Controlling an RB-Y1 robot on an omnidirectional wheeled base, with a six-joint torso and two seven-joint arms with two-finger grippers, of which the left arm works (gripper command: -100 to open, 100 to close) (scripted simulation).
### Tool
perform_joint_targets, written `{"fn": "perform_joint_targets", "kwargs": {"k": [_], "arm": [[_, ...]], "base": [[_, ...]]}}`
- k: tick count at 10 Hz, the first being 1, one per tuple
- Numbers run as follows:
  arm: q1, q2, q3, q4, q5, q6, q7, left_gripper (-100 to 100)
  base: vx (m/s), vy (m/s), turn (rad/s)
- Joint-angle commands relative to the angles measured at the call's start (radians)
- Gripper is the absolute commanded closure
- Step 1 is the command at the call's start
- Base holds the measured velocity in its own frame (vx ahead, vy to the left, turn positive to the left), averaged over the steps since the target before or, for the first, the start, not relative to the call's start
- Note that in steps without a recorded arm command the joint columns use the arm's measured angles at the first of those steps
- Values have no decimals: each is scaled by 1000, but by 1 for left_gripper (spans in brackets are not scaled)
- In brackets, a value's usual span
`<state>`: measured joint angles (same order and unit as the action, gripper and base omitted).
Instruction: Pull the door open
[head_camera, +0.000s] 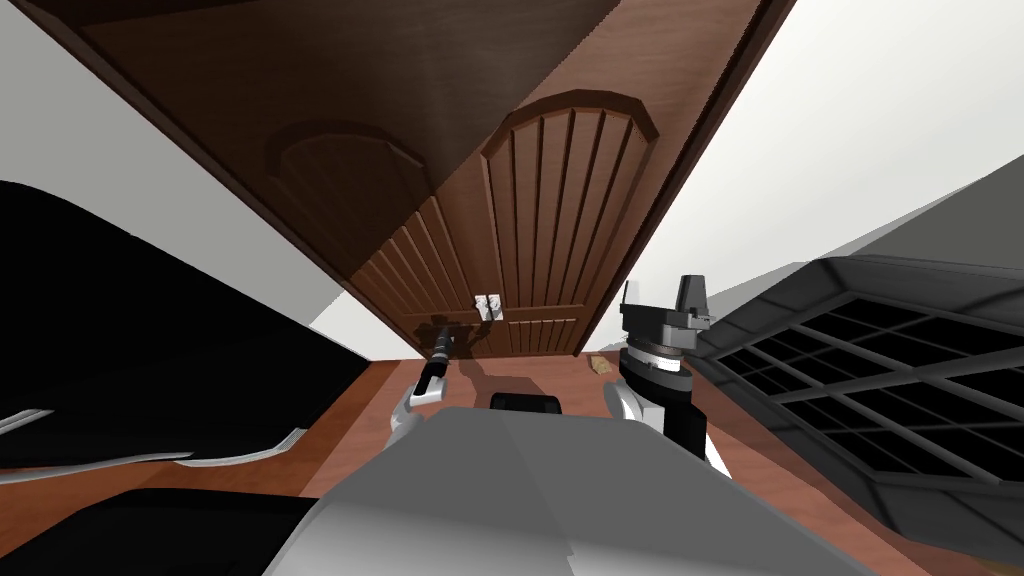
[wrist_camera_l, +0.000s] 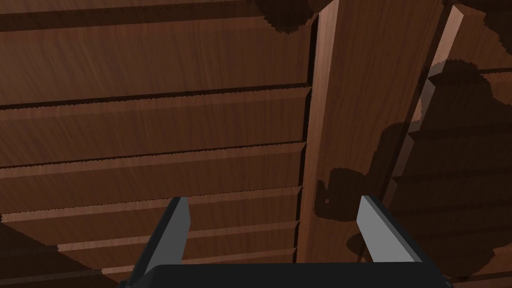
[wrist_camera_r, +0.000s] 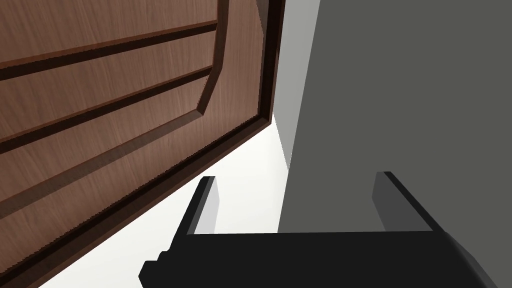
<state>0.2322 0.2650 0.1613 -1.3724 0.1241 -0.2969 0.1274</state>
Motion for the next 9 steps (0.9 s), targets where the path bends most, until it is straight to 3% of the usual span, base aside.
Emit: {"fn": "perform_joint_targets", "kwargs": {"k": [1,2,4,9], "arm": [[-8,12,12,29,5,-13,6,-100],[-15,22,20,40,11,-17,14,-100],[-29,25,16,45,14,-22,21,-100],[-83,3,-35,30,10,-31,28,-100]], "base": [[74,12,-31],[123,25,-106],[166,46,-101],[183,-57,-162]]}}
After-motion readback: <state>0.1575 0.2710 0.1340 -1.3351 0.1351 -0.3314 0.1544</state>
